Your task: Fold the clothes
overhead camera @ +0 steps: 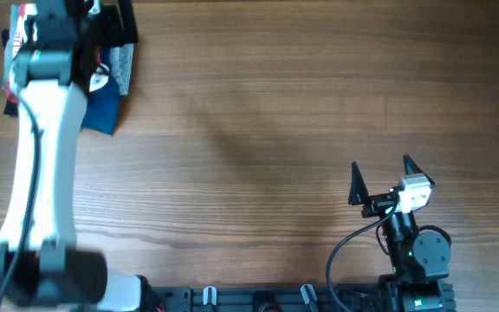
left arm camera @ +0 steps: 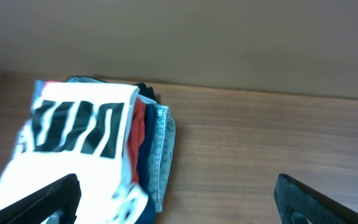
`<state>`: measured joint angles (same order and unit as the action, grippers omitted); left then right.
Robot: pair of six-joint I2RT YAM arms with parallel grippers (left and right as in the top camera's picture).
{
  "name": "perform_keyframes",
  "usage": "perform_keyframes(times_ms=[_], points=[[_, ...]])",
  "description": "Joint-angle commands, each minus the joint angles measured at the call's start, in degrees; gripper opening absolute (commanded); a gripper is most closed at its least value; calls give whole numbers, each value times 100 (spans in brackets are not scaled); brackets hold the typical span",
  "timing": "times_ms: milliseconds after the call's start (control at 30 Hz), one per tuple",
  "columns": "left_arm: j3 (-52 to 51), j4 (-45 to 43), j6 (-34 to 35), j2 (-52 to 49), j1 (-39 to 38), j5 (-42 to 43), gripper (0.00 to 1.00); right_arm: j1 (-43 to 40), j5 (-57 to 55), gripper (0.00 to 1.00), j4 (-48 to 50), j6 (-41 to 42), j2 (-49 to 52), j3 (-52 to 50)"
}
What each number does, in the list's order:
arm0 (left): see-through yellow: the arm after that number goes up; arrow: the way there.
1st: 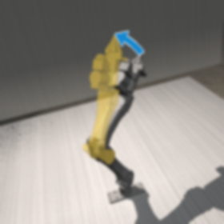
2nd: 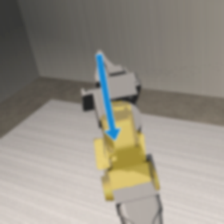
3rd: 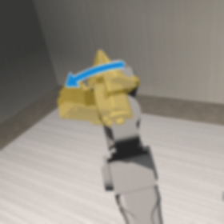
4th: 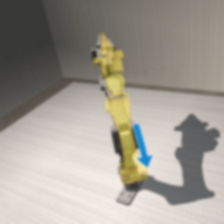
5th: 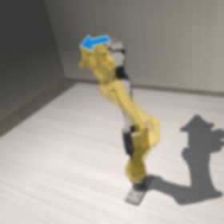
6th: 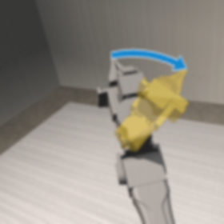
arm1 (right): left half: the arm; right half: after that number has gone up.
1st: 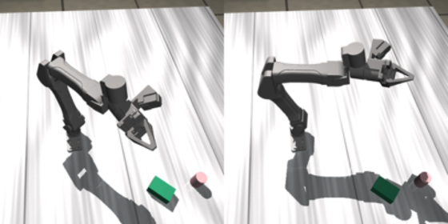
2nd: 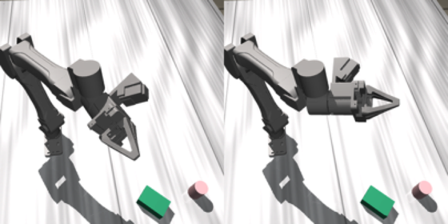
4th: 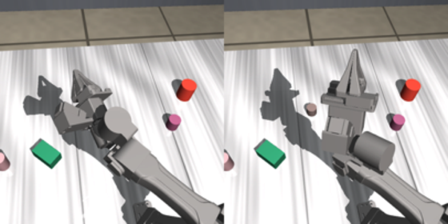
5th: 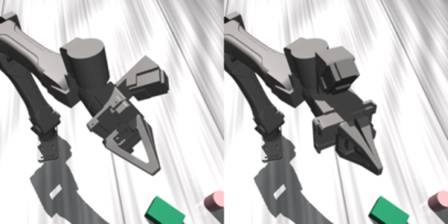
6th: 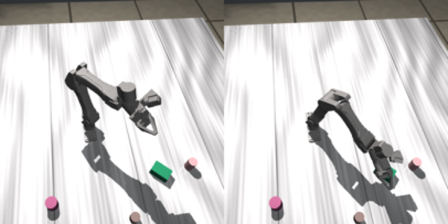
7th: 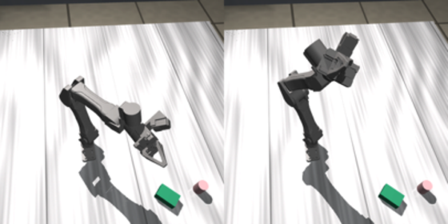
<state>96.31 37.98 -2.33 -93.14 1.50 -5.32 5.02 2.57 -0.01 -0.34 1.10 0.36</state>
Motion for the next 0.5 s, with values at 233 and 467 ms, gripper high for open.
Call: perform_keyframes(times_ms=[233, 467], points=[[-3003, -1296, 245, 2575, 28, -11, 100, 28, 90, 100, 13, -76, -15, -7], [-5272, -2369, 817, 4024, 26, -9, 100, 28, 90, 100, 13, -74, -15, -7]])
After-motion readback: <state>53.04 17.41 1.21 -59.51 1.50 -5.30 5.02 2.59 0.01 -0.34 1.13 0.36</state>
